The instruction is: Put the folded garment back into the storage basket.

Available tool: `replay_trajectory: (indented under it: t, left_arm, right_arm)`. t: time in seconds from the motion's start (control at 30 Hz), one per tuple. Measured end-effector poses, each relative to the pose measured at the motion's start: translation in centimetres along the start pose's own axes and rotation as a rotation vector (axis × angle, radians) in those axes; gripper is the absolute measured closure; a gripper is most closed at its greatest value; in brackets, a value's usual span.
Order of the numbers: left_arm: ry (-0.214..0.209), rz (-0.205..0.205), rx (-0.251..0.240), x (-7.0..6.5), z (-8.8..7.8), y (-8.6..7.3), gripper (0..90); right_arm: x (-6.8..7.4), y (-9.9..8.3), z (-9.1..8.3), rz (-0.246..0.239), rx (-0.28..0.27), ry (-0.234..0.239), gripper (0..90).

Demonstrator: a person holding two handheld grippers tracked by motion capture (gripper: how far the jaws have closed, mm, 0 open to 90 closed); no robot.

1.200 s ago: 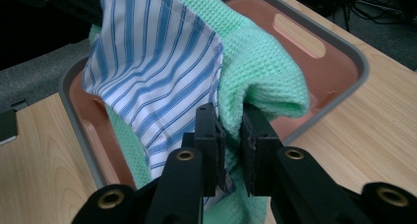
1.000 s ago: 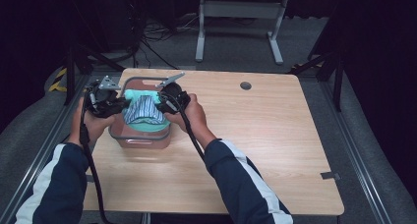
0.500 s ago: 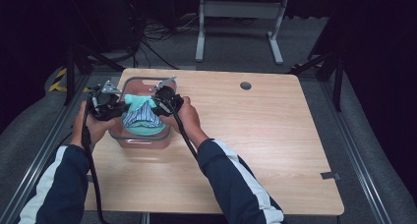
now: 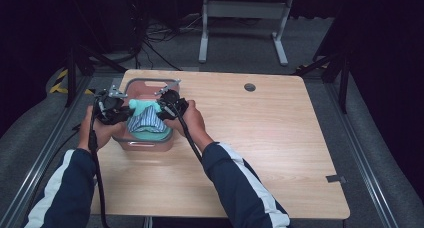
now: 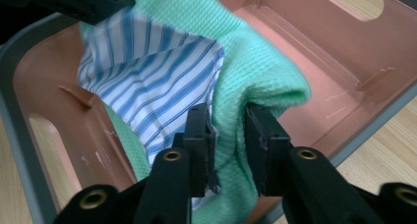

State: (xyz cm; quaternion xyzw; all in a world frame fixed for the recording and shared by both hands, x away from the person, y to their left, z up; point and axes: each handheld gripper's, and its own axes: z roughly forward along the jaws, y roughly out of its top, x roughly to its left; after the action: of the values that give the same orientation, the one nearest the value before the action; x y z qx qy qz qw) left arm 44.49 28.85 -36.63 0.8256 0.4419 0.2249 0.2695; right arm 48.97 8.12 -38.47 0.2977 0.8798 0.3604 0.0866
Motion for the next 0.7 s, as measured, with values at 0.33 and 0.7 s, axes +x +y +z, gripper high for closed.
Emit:
replay_trajectory:
  t: [0.33,0.7]
  left_arm:
    - [-0.006,0.016,-0.063,-0.7,-1.6,0.3,69.4]
    - [-0.033,0.024,-0.177,-3.0,-3.6,-0.1,59.2]
  right_arm:
    - [-0.4,-0.4,-1.5,-0.015,-0.025,-0.012,68.7]
    - [-0.3,-1.8,-4.4,-0.111,-0.053,-0.016,64.7]
